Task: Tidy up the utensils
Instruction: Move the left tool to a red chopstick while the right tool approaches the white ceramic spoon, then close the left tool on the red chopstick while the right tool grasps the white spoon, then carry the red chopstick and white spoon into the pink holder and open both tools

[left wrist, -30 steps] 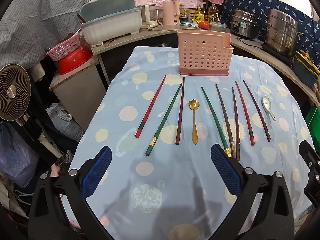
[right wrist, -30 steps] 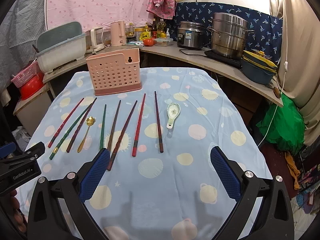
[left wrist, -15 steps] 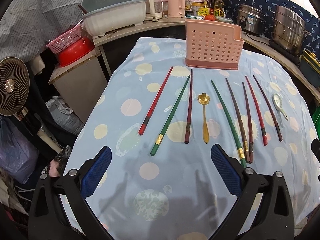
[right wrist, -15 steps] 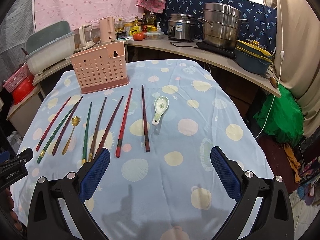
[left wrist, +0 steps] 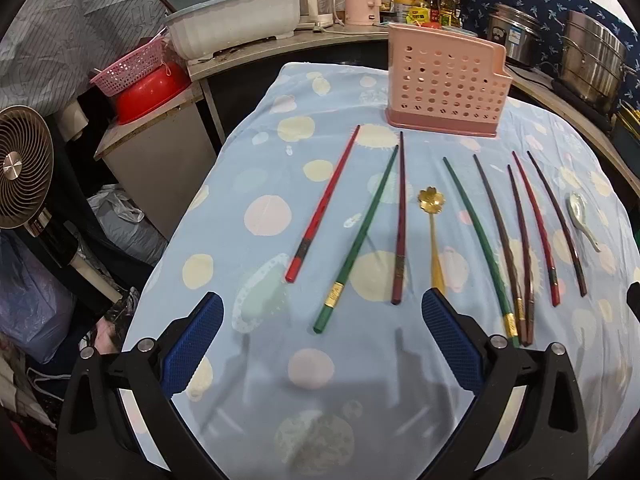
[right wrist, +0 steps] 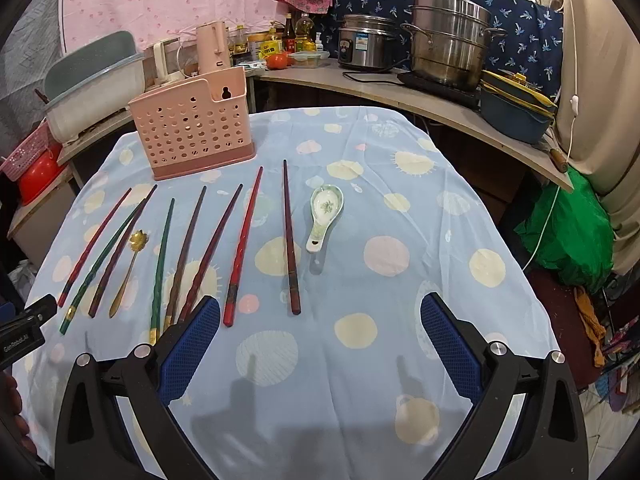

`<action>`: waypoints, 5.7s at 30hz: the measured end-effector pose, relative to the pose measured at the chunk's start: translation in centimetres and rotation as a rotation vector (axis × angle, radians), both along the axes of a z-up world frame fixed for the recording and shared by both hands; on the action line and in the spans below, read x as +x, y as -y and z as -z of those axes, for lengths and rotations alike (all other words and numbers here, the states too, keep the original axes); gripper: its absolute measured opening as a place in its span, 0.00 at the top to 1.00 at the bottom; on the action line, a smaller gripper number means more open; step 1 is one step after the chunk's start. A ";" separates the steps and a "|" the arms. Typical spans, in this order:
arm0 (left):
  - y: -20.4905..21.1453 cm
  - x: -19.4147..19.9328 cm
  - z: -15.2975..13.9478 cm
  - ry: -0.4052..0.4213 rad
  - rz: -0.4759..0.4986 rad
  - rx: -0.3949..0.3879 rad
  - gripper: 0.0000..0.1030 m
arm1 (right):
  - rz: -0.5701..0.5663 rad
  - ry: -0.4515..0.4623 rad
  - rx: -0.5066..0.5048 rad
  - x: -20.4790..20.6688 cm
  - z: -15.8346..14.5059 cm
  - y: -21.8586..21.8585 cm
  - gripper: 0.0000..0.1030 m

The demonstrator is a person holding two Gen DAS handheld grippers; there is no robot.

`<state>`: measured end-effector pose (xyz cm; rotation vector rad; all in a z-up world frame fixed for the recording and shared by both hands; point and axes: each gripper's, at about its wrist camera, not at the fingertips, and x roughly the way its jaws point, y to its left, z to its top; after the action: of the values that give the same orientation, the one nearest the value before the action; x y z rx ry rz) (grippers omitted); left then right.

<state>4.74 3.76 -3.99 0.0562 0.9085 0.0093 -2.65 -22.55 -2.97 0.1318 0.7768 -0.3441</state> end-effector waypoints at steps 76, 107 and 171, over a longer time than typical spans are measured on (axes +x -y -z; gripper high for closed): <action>-1.9 3.1 1.7 -0.068 0.067 -0.130 0.99 | 0.027 0.010 0.220 5.4 2.2 6.0 0.89; -2.7 5.0 4.8 -0.103 0.063 -0.164 0.92 | 0.038 0.016 0.245 3.8 2.2 6.2 0.89; 8.1 22.0 -26.7 0.415 0.230 -0.191 0.94 | -0.243 0.246 0.223 27.2 -13.5 2.3 0.93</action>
<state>26.76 -4.33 22.70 -0.0197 0.4806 -0.2711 24.55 -24.87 10.57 0.2809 0.5774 -0.0086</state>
